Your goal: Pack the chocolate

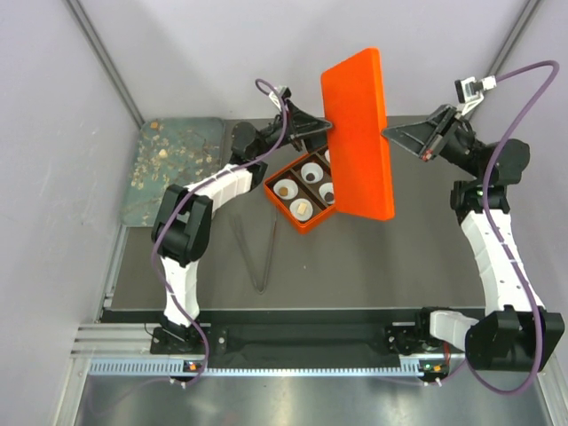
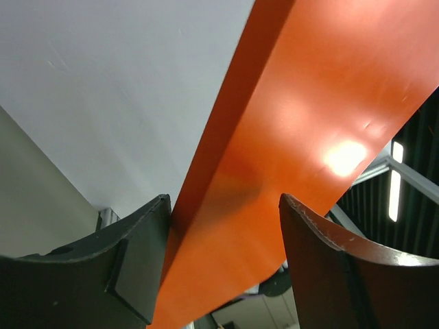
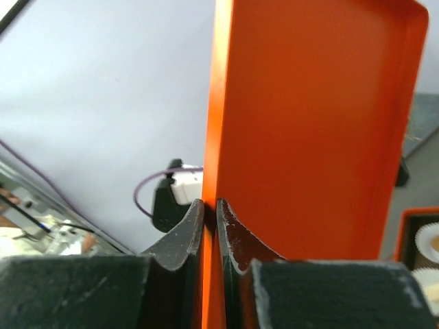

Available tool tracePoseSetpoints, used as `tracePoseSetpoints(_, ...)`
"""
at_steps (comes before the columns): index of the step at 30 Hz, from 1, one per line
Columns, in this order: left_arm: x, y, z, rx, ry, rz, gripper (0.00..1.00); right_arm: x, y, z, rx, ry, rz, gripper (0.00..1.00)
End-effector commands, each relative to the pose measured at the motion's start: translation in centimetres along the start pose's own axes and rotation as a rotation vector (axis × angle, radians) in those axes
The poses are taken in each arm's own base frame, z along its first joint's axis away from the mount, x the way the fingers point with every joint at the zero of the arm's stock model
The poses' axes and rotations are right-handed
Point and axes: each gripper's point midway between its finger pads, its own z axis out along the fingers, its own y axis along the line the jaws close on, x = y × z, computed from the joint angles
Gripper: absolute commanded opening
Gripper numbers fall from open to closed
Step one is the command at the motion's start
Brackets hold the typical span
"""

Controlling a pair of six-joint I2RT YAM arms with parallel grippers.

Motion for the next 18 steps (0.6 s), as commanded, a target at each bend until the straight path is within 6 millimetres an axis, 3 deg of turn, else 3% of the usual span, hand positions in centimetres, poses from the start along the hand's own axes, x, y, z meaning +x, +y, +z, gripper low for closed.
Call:
tracePoseSetpoints(1, 8.2, -13.2, -0.8, 0.466, 0.219, 0.489, 0.70, -2.9, 1.0, 0.8, -0.065, -0.096, 0.077, 0.00)
tracePoseSetpoints(2, 8.2, -13.6, -0.8, 0.475, 0.223, 0.498, 0.71, -3.4, 2.4, 0.9, -0.113, -0.105, 0.037, 0.00)
tracePoseSetpoints(5, 7.9, -13.9, -0.5, 0.486, 0.222, 0.501, 0.75, -4.3, 3.9, 1.2, -0.163, -0.117, 0.058, 0.00)
tracePoseSetpoints(10, 7.3, -14.4, -0.1, 0.518, 0.193, 0.522, 0.79, -4.9, 4.3, 1.6, -0.184, -0.134, 0.086, 0.00)
tracePoseSetpoints(15, 7.7, -15.0, 0.6, 0.551, 0.201, 0.523, 0.75, -4.1, 1.0, 1.5, -0.127, -0.144, 0.163, 0.00)
tracePoseSetpoints(18, 8.0, -15.4, 0.5, 0.553, 0.208, 0.524, 0.73, -3.0, -3.1, 0.8, -0.021, -0.155, 0.219, 0.00)
